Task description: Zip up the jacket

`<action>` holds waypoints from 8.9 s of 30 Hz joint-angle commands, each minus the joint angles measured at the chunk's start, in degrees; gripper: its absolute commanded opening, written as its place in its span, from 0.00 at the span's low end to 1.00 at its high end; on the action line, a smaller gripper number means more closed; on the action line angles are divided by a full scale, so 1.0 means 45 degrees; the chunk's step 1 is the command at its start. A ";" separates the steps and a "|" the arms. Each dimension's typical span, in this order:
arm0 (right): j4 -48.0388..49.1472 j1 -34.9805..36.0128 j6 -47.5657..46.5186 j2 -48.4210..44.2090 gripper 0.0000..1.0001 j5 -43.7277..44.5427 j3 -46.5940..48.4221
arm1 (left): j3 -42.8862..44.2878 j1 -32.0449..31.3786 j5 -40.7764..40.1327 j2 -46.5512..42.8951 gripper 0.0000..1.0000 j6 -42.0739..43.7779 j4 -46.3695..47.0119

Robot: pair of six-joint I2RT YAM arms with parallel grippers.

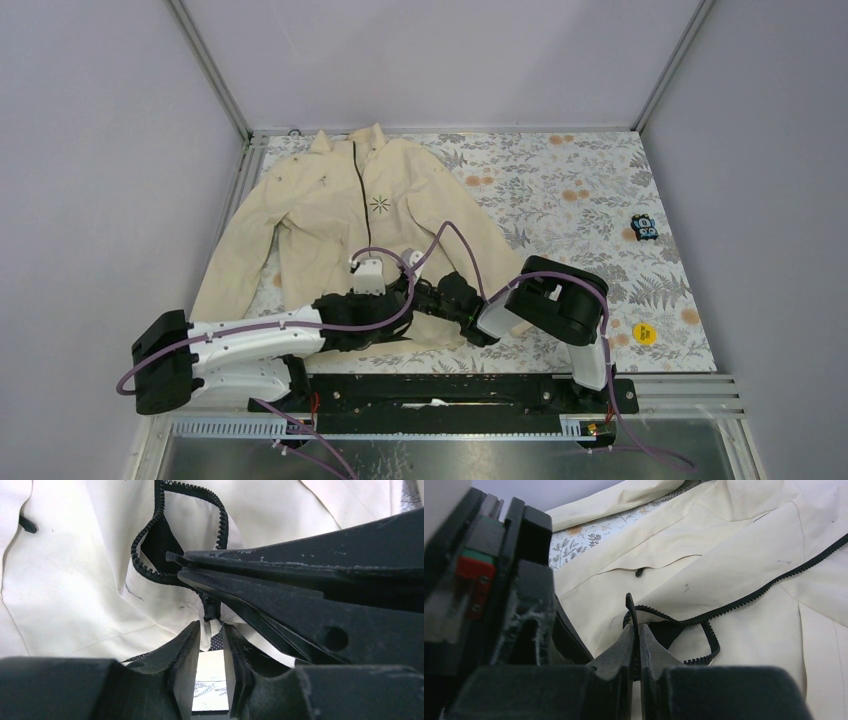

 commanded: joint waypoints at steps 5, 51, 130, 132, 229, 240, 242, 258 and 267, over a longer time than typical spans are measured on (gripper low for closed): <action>0.0882 -0.0119 0.0226 -0.0368 0.00 0.0114 0.0219 | 0.0236 -0.0008 -0.1129 0.0769 0.29 -0.0395 -0.0256; -0.3647 -0.3850 0.7270 0.3194 0.00 -0.6223 0.6381 | 0.0946 -0.2512 0.1732 -0.2295 0.95 -0.1559 -0.1771; -1.2045 -0.4580 0.3203 0.4407 0.00 -0.0379 1.7567 | 0.0252 0.7301 0.6773 -0.4385 0.00 -0.0634 -0.5257; -1.2509 -0.4723 0.3244 0.5110 0.00 -0.0490 1.8818 | 0.0365 0.7301 0.6807 -0.4429 0.00 -0.0518 -0.5516; -0.9429 -0.6908 0.1745 0.9765 0.46 0.0012 2.5672 | 0.5789 1.4078 0.9844 0.7418 0.13 0.7769 0.3841; -1.5737 -0.6986 0.0017 0.7265 0.80 0.0778 2.5406 | 0.6698 1.4228 1.0016 0.6739 0.92 0.7996 0.4779; -1.7891 -0.6976 -0.0423 0.6076 0.87 0.0803 2.4869 | 0.6430 1.4235 1.0149 0.6064 0.99 0.7980 0.4869; -2.0376 -0.6981 0.0408 -0.9653 1.00 0.3749 0.8800 | 0.5250 1.3556 0.9109 0.1390 0.99 0.9100 0.5360; -2.0376 -0.6976 0.0408 -1.5610 1.00 0.3749 0.6916 | 0.4502 1.1287 0.8391 -0.1383 0.99 0.9794 0.6248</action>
